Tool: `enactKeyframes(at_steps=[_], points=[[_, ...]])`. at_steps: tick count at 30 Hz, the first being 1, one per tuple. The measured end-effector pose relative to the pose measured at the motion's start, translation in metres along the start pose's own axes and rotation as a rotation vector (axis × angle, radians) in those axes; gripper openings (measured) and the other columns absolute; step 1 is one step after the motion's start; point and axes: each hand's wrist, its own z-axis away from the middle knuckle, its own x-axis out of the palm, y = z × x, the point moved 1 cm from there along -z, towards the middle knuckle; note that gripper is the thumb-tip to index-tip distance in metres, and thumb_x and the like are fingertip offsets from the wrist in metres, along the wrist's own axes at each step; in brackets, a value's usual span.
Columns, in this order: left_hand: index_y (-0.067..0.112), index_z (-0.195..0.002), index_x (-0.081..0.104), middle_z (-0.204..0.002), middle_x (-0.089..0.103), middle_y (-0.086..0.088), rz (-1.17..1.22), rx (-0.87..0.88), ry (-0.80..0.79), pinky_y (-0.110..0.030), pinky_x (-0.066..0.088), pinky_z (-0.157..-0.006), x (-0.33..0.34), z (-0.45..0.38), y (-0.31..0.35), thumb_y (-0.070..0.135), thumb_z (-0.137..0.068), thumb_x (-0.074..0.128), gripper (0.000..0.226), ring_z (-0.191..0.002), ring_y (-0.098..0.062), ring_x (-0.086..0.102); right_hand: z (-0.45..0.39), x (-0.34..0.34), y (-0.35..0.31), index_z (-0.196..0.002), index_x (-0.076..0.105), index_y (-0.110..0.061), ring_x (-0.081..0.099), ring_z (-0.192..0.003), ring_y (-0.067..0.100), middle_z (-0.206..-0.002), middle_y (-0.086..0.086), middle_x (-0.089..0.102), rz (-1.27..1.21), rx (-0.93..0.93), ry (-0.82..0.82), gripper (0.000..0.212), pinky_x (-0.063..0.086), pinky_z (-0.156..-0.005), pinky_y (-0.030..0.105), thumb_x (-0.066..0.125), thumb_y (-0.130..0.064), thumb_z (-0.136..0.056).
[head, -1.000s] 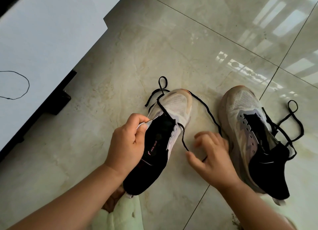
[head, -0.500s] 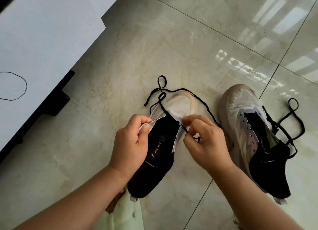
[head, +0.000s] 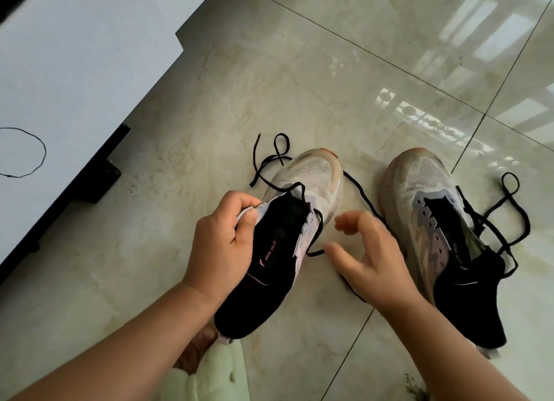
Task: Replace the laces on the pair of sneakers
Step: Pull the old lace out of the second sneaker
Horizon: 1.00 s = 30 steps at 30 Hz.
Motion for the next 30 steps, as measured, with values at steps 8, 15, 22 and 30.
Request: enactKeyframes(at_steps=[8, 15, 22, 30], points=[[0.013, -0.091, 0.061, -0.056, 0.055, -0.004, 0.033, 0.005, -0.024, -0.029, 0.039, -0.05, 0.002, 0.001, 0.004, 0.016, -0.089, 0.051, 0.01, -0.052, -0.019, 0.049, -0.016, 0.005, -0.035, -0.079, 0.067, -0.006, 0.055, -0.07, 0.021, -0.072, -0.001, 0.06, 0.122, -0.097, 0.16, 0.001, 0.047, -0.068, 0.04, 0.067, -0.006, -0.079], [0.014, -0.09, 0.06, -0.06, 0.059, -0.014, 0.013, -0.08, -0.014, -0.04, 0.04, -0.055, 0.006, 0.004, -0.005, 0.009, -0.091, 0.054, 0.008, -0.052, -0.023, 0.052, -0.011, -0.002, -0.026, -0.05, 0.036, -0.001, 0.056, -0.112, -0.001, -0.103, 0.011, 0.069, -0.193, -0.155, -0.02, 0.019, 0.048, -0.076, 0.014, 0.049, 0.002, -0.063], [0.015, -0.09, 0.06, -0.056, 0.056, -0.005, -0.047, -0.068, -0.025, -0.035, 0.04, -0.052, 0.008, 0.01, -0.008, 0.009, -0.091, 0.055, 0.007, -0.051, -0.018, 0.049, -0.011, -0.008, -0.018, -0.054, 0.038, -0.009, 0.063, -0.09, 0.017, -0.073, 0.008, 0.062, -0.222, -0.134, -0.119, 0.015, 0.049, -0.068, 0.032, 0.049, -0.005, -0.064], [0.014, -0.095, 0.063, -0.057, 0.045, 0.018, -0.192, 0.076, -0.114, -0.007, 0.031, -0.047, 0.004, 0.006, 0.004, 0.013, -0.084, 0.065, 0.011, -0.052, 0.002, 0.048, -0.025, 0.009, -0.03, -0.099, 0.057, -0.023, 0.067, -0.068, 0.011, -0.076, 0.0, 0.07, -0.357, 0.439, -0.08, 0.019, 0.057, -0.064, 0.028, 0.065, -0.022, -0.082]])
